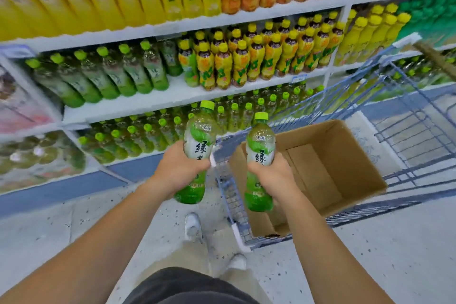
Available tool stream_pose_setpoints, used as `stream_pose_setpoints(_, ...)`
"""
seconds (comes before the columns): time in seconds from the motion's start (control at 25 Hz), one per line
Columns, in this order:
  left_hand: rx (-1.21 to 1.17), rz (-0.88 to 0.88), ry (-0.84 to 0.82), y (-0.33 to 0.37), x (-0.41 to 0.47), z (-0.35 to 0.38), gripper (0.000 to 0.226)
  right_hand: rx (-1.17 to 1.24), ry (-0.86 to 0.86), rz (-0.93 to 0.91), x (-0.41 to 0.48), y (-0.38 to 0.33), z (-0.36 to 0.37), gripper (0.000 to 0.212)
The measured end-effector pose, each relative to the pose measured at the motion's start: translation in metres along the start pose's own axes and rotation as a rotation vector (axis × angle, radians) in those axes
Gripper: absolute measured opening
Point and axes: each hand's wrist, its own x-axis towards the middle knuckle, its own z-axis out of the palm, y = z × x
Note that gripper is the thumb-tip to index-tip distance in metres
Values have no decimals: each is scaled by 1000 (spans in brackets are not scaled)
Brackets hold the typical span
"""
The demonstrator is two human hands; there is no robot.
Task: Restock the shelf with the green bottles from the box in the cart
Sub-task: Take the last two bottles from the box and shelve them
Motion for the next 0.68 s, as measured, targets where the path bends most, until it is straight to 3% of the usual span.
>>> stream_pose_setpoints(0.28,-60,-33,219,-44,13,-84,40,-54,-133,-29,6,-21,104,35)
stream_pose_setpoints(0.44,-126,-23,259,-68,48,-123,42,-135,-93,-3,36,-39,166,28)
stream_pose_setpoints(0.68,-30,7,289,-116,152,-190,43,-163,1,-77,110,-69,273,29)
